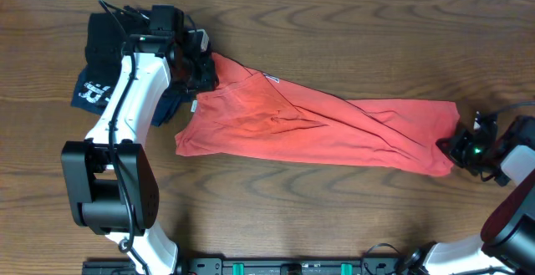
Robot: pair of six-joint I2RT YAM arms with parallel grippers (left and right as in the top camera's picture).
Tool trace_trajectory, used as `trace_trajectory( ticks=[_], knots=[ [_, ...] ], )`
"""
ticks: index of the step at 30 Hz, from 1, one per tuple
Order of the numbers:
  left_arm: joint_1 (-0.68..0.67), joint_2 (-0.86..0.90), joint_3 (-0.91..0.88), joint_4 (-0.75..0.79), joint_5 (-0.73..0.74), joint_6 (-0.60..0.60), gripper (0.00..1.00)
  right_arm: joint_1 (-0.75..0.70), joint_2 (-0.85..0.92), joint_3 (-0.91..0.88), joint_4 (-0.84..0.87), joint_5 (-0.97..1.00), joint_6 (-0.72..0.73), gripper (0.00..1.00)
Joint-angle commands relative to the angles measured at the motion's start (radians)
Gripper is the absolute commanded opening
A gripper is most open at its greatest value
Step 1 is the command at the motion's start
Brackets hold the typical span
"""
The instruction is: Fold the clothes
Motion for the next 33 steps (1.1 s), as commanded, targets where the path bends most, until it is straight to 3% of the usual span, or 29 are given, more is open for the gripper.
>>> trace_trajectory(
  ticks=[1, 6, 11, 21, 27, 33],
  knots=[
    [-0.003, -0.035, 0.023, -0.027, 0.014, 0.002, 0.44, -0.052, -0.108, 0.066, -0.057, 0.126, 0.072, 0.01],
    [-0.003, -0.068, 0.023, -0.063, 0.014, 0.003, 0.44, -0.091, -0.277, 0.136, -0.146, 0.159, 0.103, 0.01],
    [-0.003, -0.088, 0.023, -0.080, 0.014, 0.003, 0.44, -0.006, -0.383, 0.142, -0.182, 0.252, 0.085, 0.01],
    [-0.003, -0.089, 0.023, -0.098, 0.013, 0.011, 0.44, 0.237, -0.343, 0.084, -0.214, 0.459, 0.086, 0.01],
    [-0.003, -0.089, 0.023, -0.098, 0.013, 0.011, 0.45, 0.358, -0.294, 0.084, -0.188, 0.478, 0.046, 0.01],
    [-0.003, -0.089, 0.023, -0.101, 0.013, 0.011, 0.44, 0.441, -0.214, 0.084, -0.154, 0.478, 0.020, 0.10]
  ],
)
